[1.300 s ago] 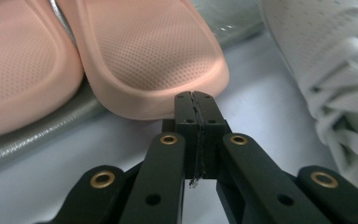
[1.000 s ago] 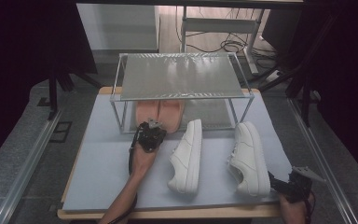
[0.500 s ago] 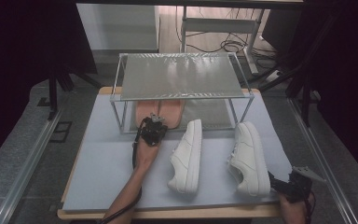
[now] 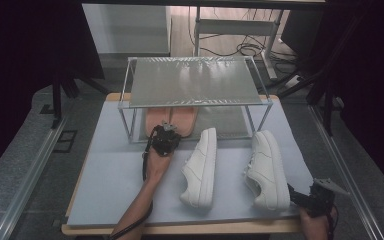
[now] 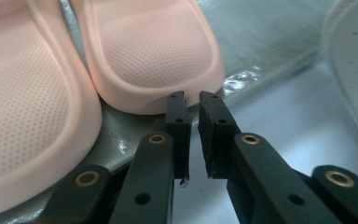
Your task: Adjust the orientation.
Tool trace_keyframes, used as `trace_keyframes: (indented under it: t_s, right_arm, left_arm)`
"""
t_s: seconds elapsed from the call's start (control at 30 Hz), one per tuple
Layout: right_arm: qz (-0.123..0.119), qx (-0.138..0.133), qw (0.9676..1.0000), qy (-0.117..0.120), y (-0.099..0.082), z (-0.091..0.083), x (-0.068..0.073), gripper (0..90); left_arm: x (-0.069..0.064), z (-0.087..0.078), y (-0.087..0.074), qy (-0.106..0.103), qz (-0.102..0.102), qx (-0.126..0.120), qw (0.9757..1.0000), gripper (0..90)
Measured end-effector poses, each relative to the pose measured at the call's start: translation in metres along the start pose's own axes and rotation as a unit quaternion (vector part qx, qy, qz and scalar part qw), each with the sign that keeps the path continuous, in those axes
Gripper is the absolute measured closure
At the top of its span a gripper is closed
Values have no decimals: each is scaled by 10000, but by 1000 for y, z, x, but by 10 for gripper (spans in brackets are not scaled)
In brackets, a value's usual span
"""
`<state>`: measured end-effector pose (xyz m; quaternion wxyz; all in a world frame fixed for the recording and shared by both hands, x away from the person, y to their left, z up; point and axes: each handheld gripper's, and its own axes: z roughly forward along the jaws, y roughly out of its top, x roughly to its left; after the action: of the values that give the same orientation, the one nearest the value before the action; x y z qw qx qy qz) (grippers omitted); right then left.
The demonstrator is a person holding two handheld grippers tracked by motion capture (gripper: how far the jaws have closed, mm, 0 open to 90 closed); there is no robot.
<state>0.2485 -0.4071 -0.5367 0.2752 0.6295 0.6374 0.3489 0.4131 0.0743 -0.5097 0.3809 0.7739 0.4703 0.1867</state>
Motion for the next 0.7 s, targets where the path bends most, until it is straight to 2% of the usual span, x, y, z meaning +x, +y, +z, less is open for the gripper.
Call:
trace_keyframes:
  t_s: [0.17, 0.3, 0.47, 0.7]
  right_arm:
    - [6, 1, 10000, -3, 0, 0, 0, 0]
    - [4, 1, 10000, -5, 0, 0, 0, 0]
    - [-5, 4, 10000, -7, 0, 0, 0, 0]
    - [-13, 2, 10000, -10, 0, 0, 0, 0]
  left_arm:
    - [-3, -8, -2, -40, 53, -46, 10000, 761]
    - [-4, -17, -3, 25, 92, -106, 9999, 646]
    - [-5, -26, -8, 35, 36, -193, 9998, 523]
    - [-7, -40, -15, -45, 142, -205, 9997, 421]
